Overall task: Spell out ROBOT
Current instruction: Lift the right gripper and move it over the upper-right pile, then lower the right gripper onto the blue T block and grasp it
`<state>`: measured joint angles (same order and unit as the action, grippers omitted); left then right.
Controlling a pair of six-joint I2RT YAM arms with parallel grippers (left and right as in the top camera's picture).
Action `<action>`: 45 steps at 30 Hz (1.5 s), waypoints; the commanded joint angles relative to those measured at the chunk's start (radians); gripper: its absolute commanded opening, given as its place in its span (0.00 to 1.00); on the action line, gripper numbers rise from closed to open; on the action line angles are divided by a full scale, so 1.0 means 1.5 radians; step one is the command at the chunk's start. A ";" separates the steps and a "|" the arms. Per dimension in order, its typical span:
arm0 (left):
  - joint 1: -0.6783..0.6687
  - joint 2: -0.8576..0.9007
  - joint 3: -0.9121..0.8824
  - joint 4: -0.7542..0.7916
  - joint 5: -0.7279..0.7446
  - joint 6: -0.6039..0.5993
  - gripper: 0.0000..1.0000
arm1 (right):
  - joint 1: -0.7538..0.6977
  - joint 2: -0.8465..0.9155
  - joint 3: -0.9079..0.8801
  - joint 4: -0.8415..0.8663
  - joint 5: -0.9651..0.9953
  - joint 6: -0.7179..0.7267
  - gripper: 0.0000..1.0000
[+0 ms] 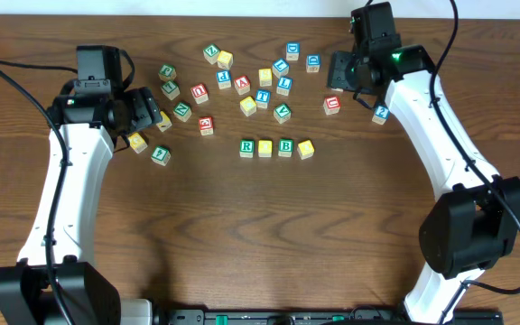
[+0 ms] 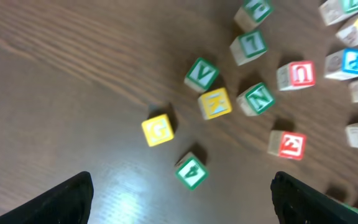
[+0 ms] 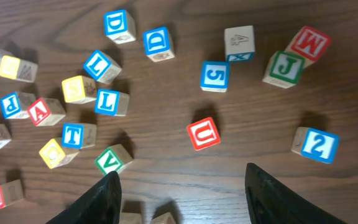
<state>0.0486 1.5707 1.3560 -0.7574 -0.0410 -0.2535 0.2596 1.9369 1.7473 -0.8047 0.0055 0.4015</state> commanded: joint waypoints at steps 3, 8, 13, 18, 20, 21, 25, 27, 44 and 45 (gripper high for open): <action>-0.003 -0.001 -0.005 0.032 0.064 0.009 0.89 | 0.028 0.001 0.007 0.021 -0.047 0.002 0.57; -0.011 -0.001 0.003 0.042 0.062 0.009 0.89 | 0.061 0.025 0.016 0.078 -0.088 0.015 0.56; -0.003 -0.001 0.006 0.037 0.047 0.004 0.89 | 0.100 0.101 0.069 0.110 -0.075 0.041 0.55; 0.001 -0.001 0.006 0.010 0.002 0.004 0.90 | 0.125 0.165 0.103 0.144 -0.037 0.077 0.55; 0.001 -0.001 0.006 -0.006 -0.019 0.004 0.90 | 0.129 0.179 0.103 0.159 -0.035 0.087 0.54; 0.001 -0.001 0.006 -0.015 -0.027 0.004 0.90 | 0.131 0.186 0.103 0.164 -0.032 0.092 0.54; 0.001 -0.001 0.006 -0.031 -0.034 0.004 0.90 | 0.139 0.218 0.103 0.186 -0.020 0.096 0.54; 0.001 -0.001 0.005 -0.031 -0.034 0.004 0.90 | 0.143 0.228 0.103 0.194 -0.020 0.096 0.54; 0.001 -0.001 0.005 -0.033 -0.034 0.004 0.90 | 0.159 0.290 0.103 0.245 0.002 0.109 0.52; 0.001 -0.001 0.005 -0.033 -0.034 0.004 0.90 | 0.160 0.292 0.103 0.245 0.003 0.112 0.51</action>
<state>0.0448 1.5707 1.3560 -0.8043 -0.0780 -0.2543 0.4896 2.3554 1.8805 -0.4454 -0.0170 0.5488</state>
